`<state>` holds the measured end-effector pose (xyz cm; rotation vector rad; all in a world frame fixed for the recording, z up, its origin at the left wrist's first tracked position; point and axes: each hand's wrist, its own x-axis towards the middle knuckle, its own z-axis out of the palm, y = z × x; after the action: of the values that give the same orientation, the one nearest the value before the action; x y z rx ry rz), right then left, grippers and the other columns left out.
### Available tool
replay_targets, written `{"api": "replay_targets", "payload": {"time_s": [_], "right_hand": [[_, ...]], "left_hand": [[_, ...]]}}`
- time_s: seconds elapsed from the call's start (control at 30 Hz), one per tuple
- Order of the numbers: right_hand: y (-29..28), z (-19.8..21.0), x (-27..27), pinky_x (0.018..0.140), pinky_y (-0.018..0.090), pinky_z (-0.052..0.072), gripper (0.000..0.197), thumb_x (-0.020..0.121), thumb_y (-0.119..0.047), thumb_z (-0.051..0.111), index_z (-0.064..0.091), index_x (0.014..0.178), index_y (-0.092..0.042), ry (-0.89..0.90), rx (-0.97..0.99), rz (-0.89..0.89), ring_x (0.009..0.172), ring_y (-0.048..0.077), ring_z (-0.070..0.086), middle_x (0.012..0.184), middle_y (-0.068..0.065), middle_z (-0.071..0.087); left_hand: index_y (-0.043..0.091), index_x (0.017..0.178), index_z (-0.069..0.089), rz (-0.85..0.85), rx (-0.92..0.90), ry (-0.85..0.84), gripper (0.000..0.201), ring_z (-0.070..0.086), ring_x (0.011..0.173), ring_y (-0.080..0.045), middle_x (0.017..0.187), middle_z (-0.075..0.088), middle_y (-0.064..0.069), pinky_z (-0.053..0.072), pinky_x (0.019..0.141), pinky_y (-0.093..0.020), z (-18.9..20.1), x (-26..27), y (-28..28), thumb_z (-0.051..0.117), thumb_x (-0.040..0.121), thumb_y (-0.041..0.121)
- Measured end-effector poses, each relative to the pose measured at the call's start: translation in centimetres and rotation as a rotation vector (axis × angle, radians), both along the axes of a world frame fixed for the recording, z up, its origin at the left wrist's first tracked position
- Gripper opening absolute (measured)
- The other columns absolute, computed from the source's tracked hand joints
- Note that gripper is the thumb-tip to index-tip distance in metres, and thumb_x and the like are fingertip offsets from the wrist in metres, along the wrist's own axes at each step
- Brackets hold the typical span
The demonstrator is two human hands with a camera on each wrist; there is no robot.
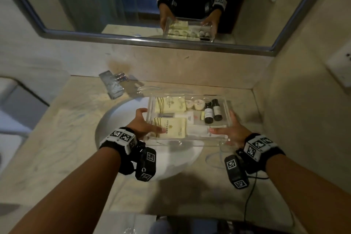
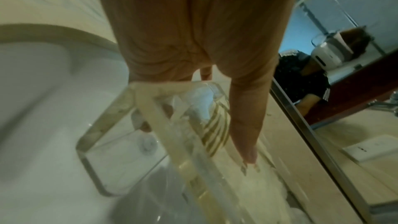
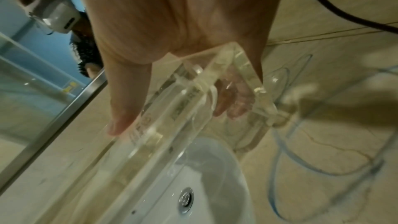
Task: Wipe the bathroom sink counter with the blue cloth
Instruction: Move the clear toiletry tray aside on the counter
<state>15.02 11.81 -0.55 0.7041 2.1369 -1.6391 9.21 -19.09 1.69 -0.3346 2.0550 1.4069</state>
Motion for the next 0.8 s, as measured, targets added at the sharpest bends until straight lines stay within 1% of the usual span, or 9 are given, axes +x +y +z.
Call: {"api": "replay_targets", "payload": {"time_s": [0.1, 0.17, 0.3, 0.4, 0.47, 0.57, 0.63, 0.73, 0.8], "right_hand": [[-1.8, 1.0, 0.8, 0.105, 0.053, 0.037, 0.146, 0.026, -0.052, 0.092, 0.005, 0.144, -0.041, 0.005, 0.041, 0.08, 0.135, 0.027, 0.033, 0.154, 0.0, 0.021], [-3.3, 1.8, 1.3, 0.103, 0.055, 0.039, 0.139, 0.033, -0.048, 0.092, 0.007, 0.143, -0.043, 0.019, 0.039, 0.121, 0.134, 0.027, 0.034, 0.154, -0.002, 0.02], [-6.4, 2.9, 2.6, 0.101, 0.054, 0.039, 0.124, 0.053, -0.028, 0.088, 0.005, 0.145, -0.041, 0.048, -0.023, 0.174, 0.134, 0.03, 0.032, 0.153, -0.001, 0.019], [-8.8, 3.4, 3.1, 0.095, 0.056, 0.043, 0.121, 0.053, -0.027, 0.089, 0.009, 0.142, -0.044, 0.029, -0.031, 0.227, 0.126, 0.027, 0.04, 0.145, -0.005, 0.033], [-10.3, 3.3, 3.4, 0.094, 0.058, 0.043, 0.123, 0.047, -0.027, 0.091, 0.012, 0.14, -0.046, 0.018, -0.062, 0.223, 0.125, 0.026, 0.041, 0.143, -0.007, 0.036], [-13.0, 3.4, 3.9, 0.094, 0.047, 0.044, 0.109, 0.064, -0.01, 0.082, 0.012, 0.143, -0.037, 0.014, -0.079, 0.222, 0.117, 0.023, 0.045, 0.135, -0.004, 0.041], [-15.3, 3.6, 4.3, 0.088, 0.043, 0.047, 0.107, 0.062, -0.01, 0.083, 0.015, 0.142, -0.035, 0.011, -0.076, 0.251, 0.114, 0.025, 0.051, 0.13, -0.001, 0.048], [-18.7, 2.9, 4.6, 0.098, 0.052, 0.044, 0.118, 0.044, -0.022, 0.091, 0.022, 0.139, -0.036, 0.013, -0.069, 0.292, 0.116, 0.029, 0.053, 0.131, 0.005, 0.052], [-21.8, 3.2, 5.4, 0.099, 0.054, 0.044, 0.1, 0.058, -0.011, 0.084, 0.027, 0.136, -0.032, 0.022, -0.069, 0.331, 0.112, 0.029, 0.056, 0.123, 0.006, 0.057]], "left_hand": [[0.027, 0.129, 0.026, 0.11, 0.024, 0.008, 0.101, 0.062, 0.099, -0.033, 0.116, 0.056, -0.013, 0.055, 0.082, -0.05, 0.3, 2.5, -1.7, 0.09, 0.053, 0.01], [0.028, 0.124, 0.027, 0.195, 0.044, 0.0, 0.105, 0.062, 0.099, -0.034, 0.114, 0.058, -0.013, 0.054, 0.082, -0.05, 0.4, 4.1, -2.9, 0.094, 0.043, 0.021], [0.019, 0.131, 0.026, 0.329, 0.059, 0.039, 0.09, 0.06, 0.097, -0.03, 0.118, 0.056, -0.012, 0.053, 0.084, -0.05, 0.8, 7.4, -5.7, 0.085, 0.063, 0.008], [0.021, 0.141, 0.019, 0.346, 0.027, 0.04, 0.1, 0.054, 0.113, -0.034, 0.126, 0.052, -0.01, 0.048, 0.092, -0.051, 1.3, 9.5, -8.1, 0.083, 0.066, 0.007], [0.021, 0.145, 0.017, 0.371, 0.041, 0.053, 0.104, 0.052, 0.116, -0.035, 0.13, 0.051, -0.011, 0.051, 0.086, -0.048, 1.7, 10.6, -9.6, 0.082, 0.065, 0.003], [0.023, 0.143, 0.021, 0.39, 0.037, 0.083, 0.099, 0.057, 0.105, -0.03, 0.125, 0.054, -0.011, 0.054, 0.07, -0.04, 2.2, 12.1, -12.2, 0.082, 0.067, 0.003], [0.025, 0.142, 0.021, 0.389, 0.014, 0.083, 0.102, 0.058, 0.106, -0.031, 0.126, 0.055, -0.013, 0.053, 0.084, -0.048, 2.1, 13.1, -14.4, 0.084, 0.064, 0.007], [0.024, 0.141, 0.022, 0.416, -0.008, 0.088, 0.102, 0.058, 0.11, -0.033, 0.127, 0.056, -0.014, 0.048, 0.094, -0.051, 2.1, 14.8, -18.0, 0.086, 0.063, 0.011], [0.023, 0.14, 0.023, 0.427, -0.025, 0.093, 0.1, 0.056, 0.112, -0.032, 0.128, 0.055, -0.013, 0.047, 0.096, -0.048, 2.0, 16.0, -20.9, 0.086, 0.063, 0.013]]}}
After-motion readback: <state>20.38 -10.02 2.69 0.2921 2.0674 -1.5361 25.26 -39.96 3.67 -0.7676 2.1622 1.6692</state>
